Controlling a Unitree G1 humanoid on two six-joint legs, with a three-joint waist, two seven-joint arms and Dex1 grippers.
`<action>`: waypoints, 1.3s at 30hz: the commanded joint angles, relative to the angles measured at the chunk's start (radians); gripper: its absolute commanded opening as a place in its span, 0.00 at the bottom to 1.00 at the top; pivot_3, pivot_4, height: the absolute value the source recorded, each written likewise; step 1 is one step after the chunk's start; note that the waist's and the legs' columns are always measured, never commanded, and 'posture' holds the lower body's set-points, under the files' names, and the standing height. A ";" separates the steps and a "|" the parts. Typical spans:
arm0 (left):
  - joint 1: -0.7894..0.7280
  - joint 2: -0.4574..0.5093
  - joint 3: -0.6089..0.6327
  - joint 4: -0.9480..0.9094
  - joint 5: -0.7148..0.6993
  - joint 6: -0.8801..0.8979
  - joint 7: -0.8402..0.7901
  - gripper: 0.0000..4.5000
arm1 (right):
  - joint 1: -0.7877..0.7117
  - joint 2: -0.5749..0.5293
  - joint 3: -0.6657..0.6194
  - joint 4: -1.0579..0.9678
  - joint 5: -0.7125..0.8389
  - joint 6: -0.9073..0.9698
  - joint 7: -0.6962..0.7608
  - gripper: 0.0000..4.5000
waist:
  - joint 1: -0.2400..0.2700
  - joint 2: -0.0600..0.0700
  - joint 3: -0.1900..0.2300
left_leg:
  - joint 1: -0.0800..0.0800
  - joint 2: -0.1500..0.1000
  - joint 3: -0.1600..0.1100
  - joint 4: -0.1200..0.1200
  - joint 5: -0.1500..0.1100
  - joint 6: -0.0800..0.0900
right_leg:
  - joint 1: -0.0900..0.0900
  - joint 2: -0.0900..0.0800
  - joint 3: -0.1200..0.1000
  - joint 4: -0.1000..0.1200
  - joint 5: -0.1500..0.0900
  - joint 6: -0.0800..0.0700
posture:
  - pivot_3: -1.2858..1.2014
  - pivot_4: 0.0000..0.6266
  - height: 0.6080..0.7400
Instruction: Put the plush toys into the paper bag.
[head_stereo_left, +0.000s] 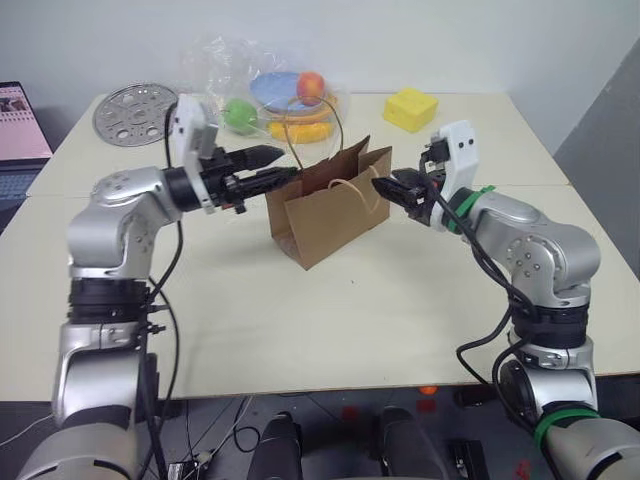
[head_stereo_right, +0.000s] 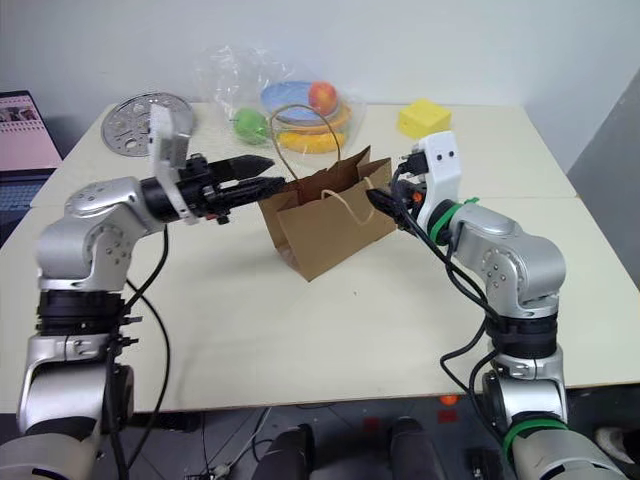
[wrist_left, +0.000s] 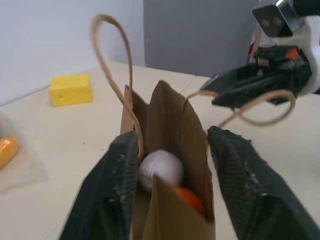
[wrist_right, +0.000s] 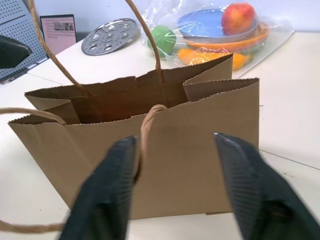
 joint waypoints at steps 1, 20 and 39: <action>0.048 0.045 0.046 -0.050 -0.010 -0.042 -0.027 0.81 | -0.032 -0.039 0.012 -0.065 0.002 -0.037 0.027 0.82 | 0.000 0.000 0.000 | 0.000 0.000 0.000 0.000 0.000 0.000 | 0.000 0.000 0.000 0.000 0.000 0.000 | 0.52 0.24 1.00; 0.080 -0.138 -0.074 0.159 0.189 -0.394 0.074 1.00 | 0.061 -0.305 -0.018 -0.393 0.262 -0.019 0.258 1.00 | 0.031 0.000 0.000 | 0.000 0.000 0.001 0.002 0.000 0.000 | 0.001 0.000 0.000 -0.002 0.000 0.000 | 0.52 0.24 1.00; 0.047 -0.194 -0.062 0.197 0.160 -0.427 0.046 0.05 | 0.152 -0.370 -0.041 -0.391 0.209 -0.086 0.201 1.00 | 0.032 0.000 0.000 | 0.000 0.000 0.001 0.002 0.000 0.000 | 0.001 0.000 0.000 -0.002 0.000 0.000 | 0.52 0.24 1.00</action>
